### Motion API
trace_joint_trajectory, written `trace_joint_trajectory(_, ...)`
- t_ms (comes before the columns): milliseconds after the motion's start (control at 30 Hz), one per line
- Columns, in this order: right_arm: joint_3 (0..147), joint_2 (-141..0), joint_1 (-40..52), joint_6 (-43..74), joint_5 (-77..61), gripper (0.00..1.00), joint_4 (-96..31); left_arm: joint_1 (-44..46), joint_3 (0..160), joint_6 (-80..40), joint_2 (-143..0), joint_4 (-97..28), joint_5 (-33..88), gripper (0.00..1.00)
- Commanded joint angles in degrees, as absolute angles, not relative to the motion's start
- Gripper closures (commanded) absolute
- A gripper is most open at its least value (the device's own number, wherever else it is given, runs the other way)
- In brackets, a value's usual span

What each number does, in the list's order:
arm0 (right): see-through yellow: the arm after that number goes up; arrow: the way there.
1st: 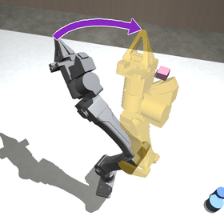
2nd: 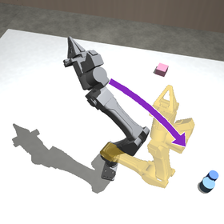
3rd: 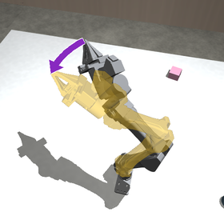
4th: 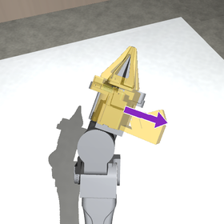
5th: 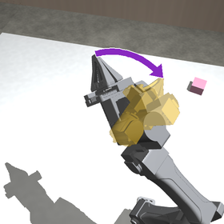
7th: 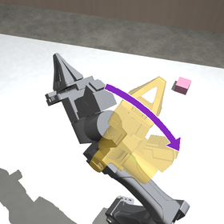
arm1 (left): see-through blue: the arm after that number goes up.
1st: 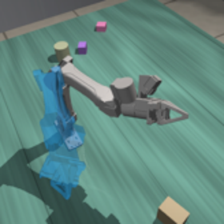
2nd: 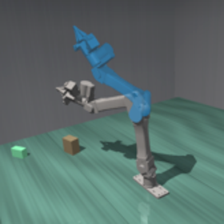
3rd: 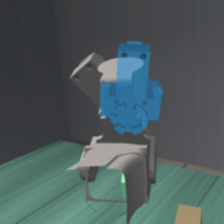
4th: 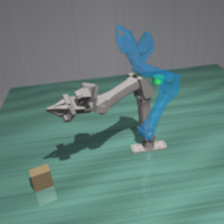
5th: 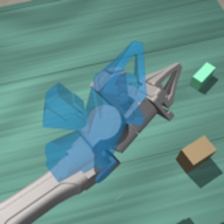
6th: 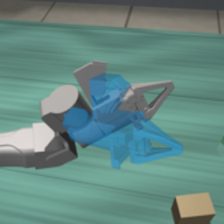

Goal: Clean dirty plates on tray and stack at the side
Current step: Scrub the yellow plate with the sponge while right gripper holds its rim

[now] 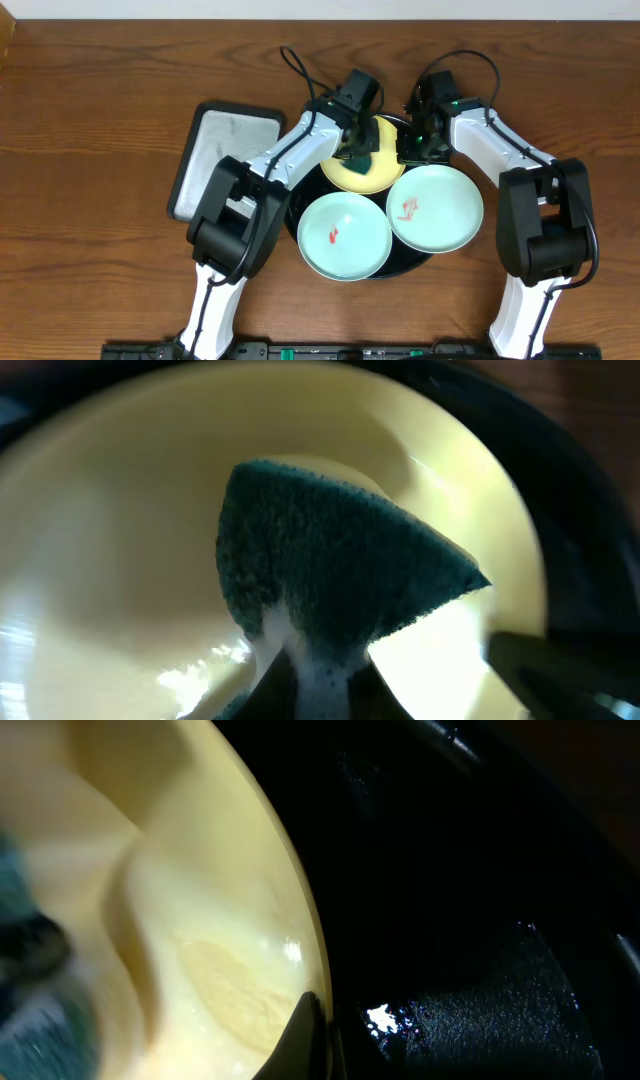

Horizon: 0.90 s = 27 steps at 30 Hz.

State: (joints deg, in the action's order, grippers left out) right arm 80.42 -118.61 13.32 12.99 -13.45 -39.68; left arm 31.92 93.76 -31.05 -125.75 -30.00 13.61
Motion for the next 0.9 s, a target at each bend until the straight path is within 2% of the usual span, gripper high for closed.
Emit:
trace_joint_trajectory(0,79.59,-119.31,12.73,12.43,-10.26,0.99,-39.81,32.8,92.05,-35.73,-128.49,-31.22,23.38,0.92)
trace_joint_trajectory(133,79.59,-119.33,12.73,12.43,-10.26,0.99,-39.86,32.69,92.05,-35.59,-128.49,-35.0,20.25,0.92)
trace_joint_trajectory(500,79.59,-119.31,12.73,12.43,-10.28,0.99,-39.92,30.0,92.05,-19.59,-128.49,-36.82,-17.74,0.92)
trace_joint_trajectory(667,79.59,-119.33,12.73,12.43,-10.28,0.99,-40.12,30.41,92.07,-12.29,-128.49,-34.06,-24.56,0.92)
trace_joint_trajectory(867,79.59,-119.33,12.73,12.86,-10.28,0.99,-40.34,32.42,92.84,-10.11,-128.09,-33.08,-26.61,0.92)
